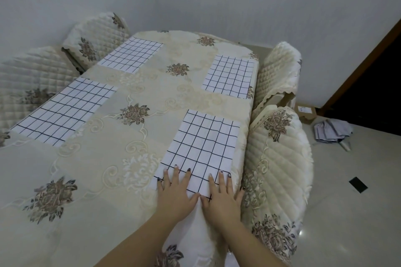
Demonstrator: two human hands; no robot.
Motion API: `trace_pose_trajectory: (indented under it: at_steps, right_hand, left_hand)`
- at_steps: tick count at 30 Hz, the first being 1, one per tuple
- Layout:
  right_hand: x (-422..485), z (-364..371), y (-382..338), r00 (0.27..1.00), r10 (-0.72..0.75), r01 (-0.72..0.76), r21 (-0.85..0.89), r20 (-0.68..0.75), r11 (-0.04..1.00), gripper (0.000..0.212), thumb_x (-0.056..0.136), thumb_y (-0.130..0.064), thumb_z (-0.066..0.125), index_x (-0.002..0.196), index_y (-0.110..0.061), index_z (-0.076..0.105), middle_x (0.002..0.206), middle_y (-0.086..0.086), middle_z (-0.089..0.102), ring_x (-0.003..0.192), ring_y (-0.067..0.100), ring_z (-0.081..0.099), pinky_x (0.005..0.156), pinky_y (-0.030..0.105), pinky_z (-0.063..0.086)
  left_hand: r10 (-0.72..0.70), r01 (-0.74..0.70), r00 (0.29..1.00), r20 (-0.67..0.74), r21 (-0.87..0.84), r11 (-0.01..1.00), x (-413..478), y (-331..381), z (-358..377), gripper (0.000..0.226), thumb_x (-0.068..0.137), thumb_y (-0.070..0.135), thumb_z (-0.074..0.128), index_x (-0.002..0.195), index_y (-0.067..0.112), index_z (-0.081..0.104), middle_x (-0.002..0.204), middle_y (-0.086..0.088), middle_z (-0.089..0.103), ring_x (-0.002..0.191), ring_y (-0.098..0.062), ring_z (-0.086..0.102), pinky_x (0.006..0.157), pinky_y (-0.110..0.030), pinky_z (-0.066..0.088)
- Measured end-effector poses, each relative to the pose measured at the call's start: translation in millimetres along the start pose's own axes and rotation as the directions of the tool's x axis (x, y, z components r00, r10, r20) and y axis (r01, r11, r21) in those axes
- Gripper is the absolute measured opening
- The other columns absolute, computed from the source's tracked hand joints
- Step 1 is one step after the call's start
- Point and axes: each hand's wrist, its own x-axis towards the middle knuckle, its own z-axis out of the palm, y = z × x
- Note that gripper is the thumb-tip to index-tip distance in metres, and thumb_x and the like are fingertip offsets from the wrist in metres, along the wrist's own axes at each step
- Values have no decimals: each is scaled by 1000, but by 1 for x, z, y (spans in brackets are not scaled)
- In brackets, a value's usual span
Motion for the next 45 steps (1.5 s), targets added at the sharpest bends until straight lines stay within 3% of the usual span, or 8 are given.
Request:
trace_pose_trajectory:
  at_steps: [9, 13, 18, 21, 24, 27, 34, 45]
  right_hand:
    - [3, -3, -2, 1000, 5, -5, 25, -28, 1000, 67, 94, -61, 18, 151, -37, -8, 159, -4, -21, 146, 19, -22, 111, 60, -13]
    - [15, -9, -8, 987, -11, 18, 40, -161, 999, 78, 80, -54, -8, 153, -27, -2, 161, -1, -15, 143, 12, -22, 115, 48, -11]
    - [66, -24, -13, 976, -82, 90, 30, -201, 995, 55, 103, -28, 19, 153, -13, 2, 162, 5, -8, 149, 19, -10, 119, 37, -7]
    - [90, -19, -10, 979, -125, 117, -58, -162, 991, 59, 101, -23, 25, 153, -8, 1, 161, 10, -7, 149, 23, -8, 118, 37, -7]
    - [92, -9, -7, 971, -137, 124, -74, -194, 989, 61, 93, -24, 14, 150, -2, 17, 160, 14, 11, 148, 27, 11, 117, 36, -1]
    - [91, -3, -6, 951, -143, 118, -105, -275, 987, 60, 91, -26, 19, 142, 0, 38, 152, 14, 33, 140, 26, 35, 120, 38, 14]
    - [87, -3, 11, 953, -30, 3, -90, -300, 996, 76, 95, -57, 8, 153, -10, -2, 161, 5, -4, 149, 18, -4, 118, 33, -12]
    - [110, -40, 10, 914, 130, -115, 61, -384, 991, 63, 101, -41, 16, 152, -6, 5, 162, 8, 4, 149, 20, 0, 120, 40, -2]
  left_hand:
    - [3, -4, 999, -39, -22, 1000, 6, 5, 2, 77, 88, 63, 32, 153, 34, 3, 161, -6, -11, 145, -36, -18, 115, -54, -7]
    - [112, -120, 970, -217, -22, 993, 18, 11, -5, 73, 86, 56, 19, 150, 22, 28, 161, -8, 13, 148, -33, -1, 116, -52, -4]
    - [339, -327, 910, -240, 90, 941, 59, 32, -17, 70, 88, 39, 4, 148, 17, 31, 158, -4, 25, 147, -20, 2, 118, -42, 2]
    - [405, -390, 909, -95, 143, 909, 79, 34, -10, 59, 96, 28, 16, 153, 14, 9, 162, -2, 5, 148, -20, -9, 119, -39, -8]
    - [423, -414, 905, -41, 132, 901, 86, 26, -1, 59, 98, 27, 16, 153, 14, 1, 162, 0, -2, 148, -17, -11, 119, -36, -9]
    - [414, -391, 902, -125, 170, 904, 83, 17, 8, 60, 96, 33, 9, 151, 13, 22, 158, -3, 24, 147, -16, 9, 120, -41, 8]
    - [212, -200, 955, -206, 81, 977, 81, -2, 9, 71, 95, 55, 21, 148, 9, 32, 155, -7, 32, 144, -21, 27, 114, -45, 15]
    - [184, -187, 949, -258, 14, 982, 111, -14, -37, 77, 91, 55, -2, 153, 10, 6, 162, -6, 4, 149, -20, -3, 120, -43, -6]
